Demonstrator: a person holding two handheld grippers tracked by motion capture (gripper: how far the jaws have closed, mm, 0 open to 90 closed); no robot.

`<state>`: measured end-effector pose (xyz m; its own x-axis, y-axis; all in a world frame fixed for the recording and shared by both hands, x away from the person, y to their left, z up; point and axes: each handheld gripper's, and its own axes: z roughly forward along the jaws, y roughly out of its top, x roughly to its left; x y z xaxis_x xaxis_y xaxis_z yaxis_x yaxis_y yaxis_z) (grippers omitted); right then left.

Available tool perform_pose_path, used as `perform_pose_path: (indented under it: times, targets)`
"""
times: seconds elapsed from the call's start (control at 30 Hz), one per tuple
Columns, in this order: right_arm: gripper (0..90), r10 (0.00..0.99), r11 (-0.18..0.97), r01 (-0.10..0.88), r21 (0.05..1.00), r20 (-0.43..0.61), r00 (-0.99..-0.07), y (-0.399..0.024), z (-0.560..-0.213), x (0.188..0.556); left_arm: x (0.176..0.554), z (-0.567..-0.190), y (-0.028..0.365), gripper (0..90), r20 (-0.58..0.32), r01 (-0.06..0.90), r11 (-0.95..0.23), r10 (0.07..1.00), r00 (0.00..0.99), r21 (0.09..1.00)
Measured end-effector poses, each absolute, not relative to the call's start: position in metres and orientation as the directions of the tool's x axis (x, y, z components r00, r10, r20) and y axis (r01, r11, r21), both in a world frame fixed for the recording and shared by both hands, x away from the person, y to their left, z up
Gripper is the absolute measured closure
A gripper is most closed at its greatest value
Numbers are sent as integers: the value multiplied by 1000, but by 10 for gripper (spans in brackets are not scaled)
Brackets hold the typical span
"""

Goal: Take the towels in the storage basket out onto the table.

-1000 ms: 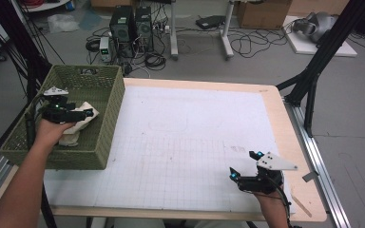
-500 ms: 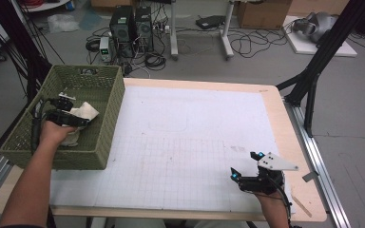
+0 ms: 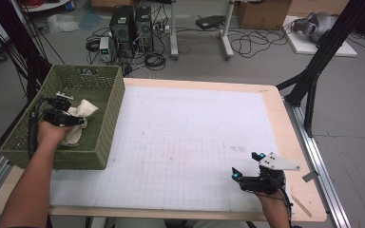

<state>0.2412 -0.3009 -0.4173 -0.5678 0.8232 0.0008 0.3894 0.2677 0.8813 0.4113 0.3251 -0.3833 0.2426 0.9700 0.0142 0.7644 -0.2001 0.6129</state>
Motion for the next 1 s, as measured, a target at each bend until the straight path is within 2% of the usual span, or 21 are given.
perform_pose_path:
  times: [0.2,0.3,0.33,0.4,0.53,0.6,0.73,1.0]
  targets:
    - [73,828,258,390,884,6,-561,-303,-416,239,406,-374,329,745,-11,707,-164,972,236,688]
    - [73,828,254,389,885,9,-561,-303,-415,239,399,-363,334,747,-50,637,-110,973,227,763]
    - [73,828,254,387,886,8,-561,-303,-415,239,399,-363,334,747,-50,637,-110,973,227,763]
    - [73,828,251,388,887,11,-561,-303,-415,239,391,-353,340,747,-85,574,-63,970,227,816]
    - [73,826,252,390,886,13,-563,-302,-415,239,381,-341,349,748,-144,495,12,963,228,869]
    - [73,824,255,385,887,9,-566,-302,-415,239,379,-338,350,749,-150,482,20,961,231,876]
    - [73,824,257,387,886,8,-566,-300,-415,240,369,-322,353,749,-223,416,93,935,276,905]
    - [73,824,257,379,889,3,-566,-300,-413,240,352,-288,347,749,-220,282,120,908,356,952]
